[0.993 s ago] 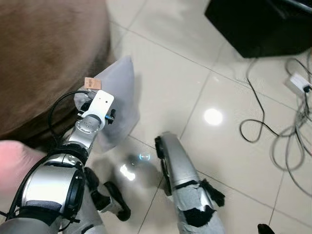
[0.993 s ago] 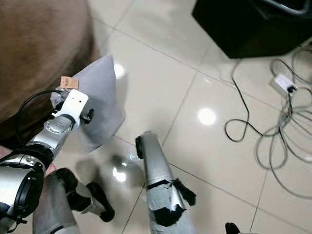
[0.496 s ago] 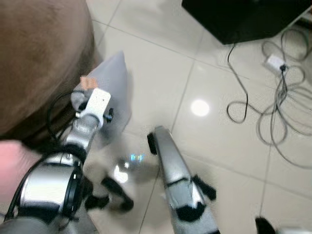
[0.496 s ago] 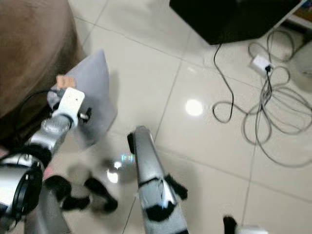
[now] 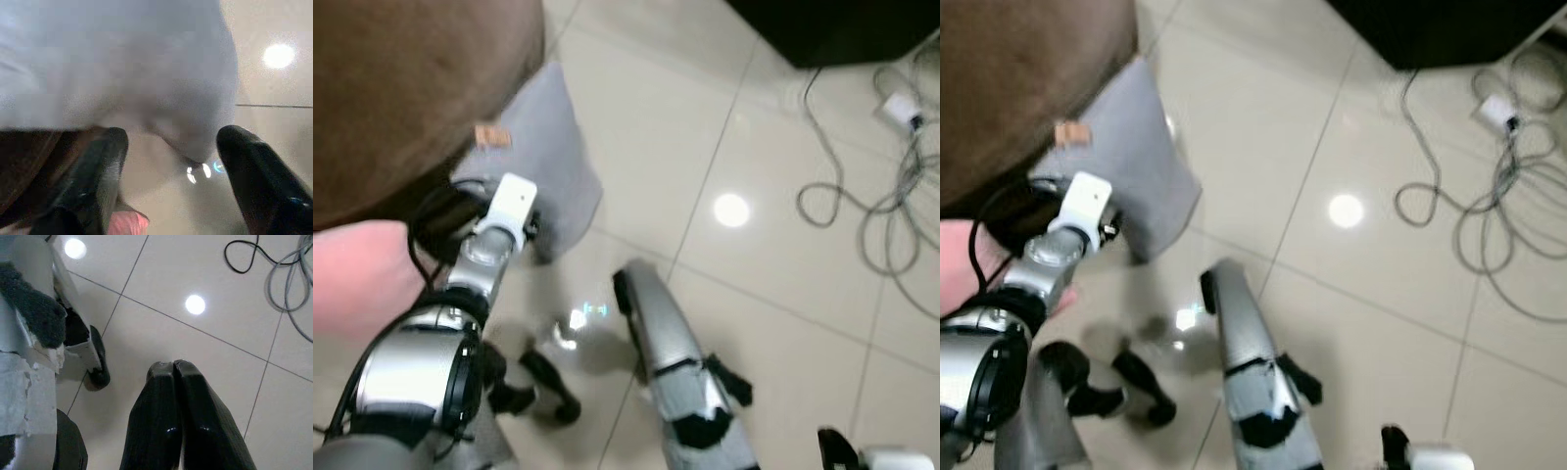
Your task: Move the pillow to the sofa from floor
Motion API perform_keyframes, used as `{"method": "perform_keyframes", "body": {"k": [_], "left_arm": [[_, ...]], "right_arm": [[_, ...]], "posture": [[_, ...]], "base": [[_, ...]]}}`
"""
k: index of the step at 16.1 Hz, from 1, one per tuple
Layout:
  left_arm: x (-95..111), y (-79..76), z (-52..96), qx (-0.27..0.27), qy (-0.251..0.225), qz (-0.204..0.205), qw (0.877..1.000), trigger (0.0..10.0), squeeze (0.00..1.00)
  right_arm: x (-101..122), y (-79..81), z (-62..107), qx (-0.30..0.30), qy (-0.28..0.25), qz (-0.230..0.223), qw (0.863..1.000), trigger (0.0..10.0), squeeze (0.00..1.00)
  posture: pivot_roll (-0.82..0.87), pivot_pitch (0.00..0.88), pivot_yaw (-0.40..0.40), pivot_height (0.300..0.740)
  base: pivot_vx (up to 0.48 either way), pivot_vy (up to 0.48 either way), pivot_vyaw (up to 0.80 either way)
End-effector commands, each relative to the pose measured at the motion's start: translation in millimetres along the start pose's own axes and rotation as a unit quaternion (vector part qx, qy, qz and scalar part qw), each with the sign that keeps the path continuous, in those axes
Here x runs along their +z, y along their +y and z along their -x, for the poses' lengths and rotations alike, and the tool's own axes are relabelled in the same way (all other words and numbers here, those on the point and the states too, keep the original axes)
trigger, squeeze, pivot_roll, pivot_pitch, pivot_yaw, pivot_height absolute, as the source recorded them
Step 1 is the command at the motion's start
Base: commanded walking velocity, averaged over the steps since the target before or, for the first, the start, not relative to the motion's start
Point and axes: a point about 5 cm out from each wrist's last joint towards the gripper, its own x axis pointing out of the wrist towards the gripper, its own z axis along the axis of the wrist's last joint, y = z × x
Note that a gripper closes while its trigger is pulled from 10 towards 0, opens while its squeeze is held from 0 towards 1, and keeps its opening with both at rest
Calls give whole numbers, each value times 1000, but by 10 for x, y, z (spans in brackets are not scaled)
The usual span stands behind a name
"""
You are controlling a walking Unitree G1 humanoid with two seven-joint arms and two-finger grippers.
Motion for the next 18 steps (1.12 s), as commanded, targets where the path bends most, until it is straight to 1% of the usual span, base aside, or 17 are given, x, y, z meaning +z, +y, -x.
{"method": "perform_keyframes", "body": {"k": [1, 2, 5, 6, 7, 9, 10, 11, 12, 13, 14, 15, 17, 18], "left_arm": [[-138, -88, 18, -13, 26, 8, 1000, 0, 0], [-122, -78, 14, -10, 24, 2, 1000, 0, 0], [-45, -68, 0, -14, 14, 14, 1000, 0, 0], [-25, -52, -3, -10, 11, 14, 1000, 0, 0], [-14, -57, -4, -14, 7, 22, 1000, 0, 0], [0, -75, -8, -17, 6, 20, 1000, 0, 0], [32, -99, -14, -24, 0, 23, 999, 0, 0], [71, -145, -22, -33, -5, 31, 999, 0, 0], [98, -192, -27, -40, -10, 26, 999, 0, 0], [106, -212, -28, -42, -11, 21, 999, 0, 0], [97, -237, -29, -41, -7, 12, 999, 0, 0], [64, -260, -25, -47, 1, 11, 999, 0, 0], [49, -248, -22, -48, 3, 9, 999, 0, 0], [46, -225, -21, -46, 3, 3, 999, 0, 0]], "right_arm": [[-65, -37, 35, -10, 24, 6, 1000, 10000, 0], [-66, -31, 33, -11, 24, 5, 1000, 10000, 0], [-88, -3, 11, -9, 27, 2, 1000, 10000, 0], [-94, 2, -18, -7, 26, 2, 1000, 10000, 0], [-94, 4, -60, -4, 23, 2, 1000, 10000, 0], [-105, 8, -176, 4, 17, 5, 1000, 10000, 0], [-105, 1, -261, 11, 13, 8, 1000, 10000, 0], [-66, -14, -398, 25, 0, 14, 1000, 10000, 0], [-16, -52, -510, 32, -12, 20, 999, 10000, 0], [6, -74, -563, 34, -17, 23, 999, 10000, 0], [53, -120, -653, 38, -24, 28, 999, 10000, 0], [81, -136, -732, 51, -29, 36, 998, 10000, 0], [63, -116, -770, 57, -26, 36, 997, 10000, 0], [54, -71, -791, 63, -26, 32, 997, 10000, 0]], "posture": [[-614, 541, -72, 569], [-613, 541, -68, 569], [-599, 530, -60, 569], [-588, 520, -59, 569], [-578, 513, -56, 569], [-539, 476, -61, 569], [-515, 450, -71, 569], [-478, 405, -105, 569], [-451, 383, -136, 569], [-438, 374, -149, 569], [-410, 354, -175, 569], [-385, 355, -182, 569], [-372, 354, -184, 569], [-372, 355, -167, 569]], "base": [[0, 0, 0], [0, 0, 0], [0, 0, 0], [0, 0, 0], [0, 0, 0], [0, 0, 0], [0, 0, 0], [0, 0, 0], [0, 0, 0], [0, 0, 0], [0, 0, 0], [0, 0, 0], [0, 0, 0], [0, 0, 0]]}}
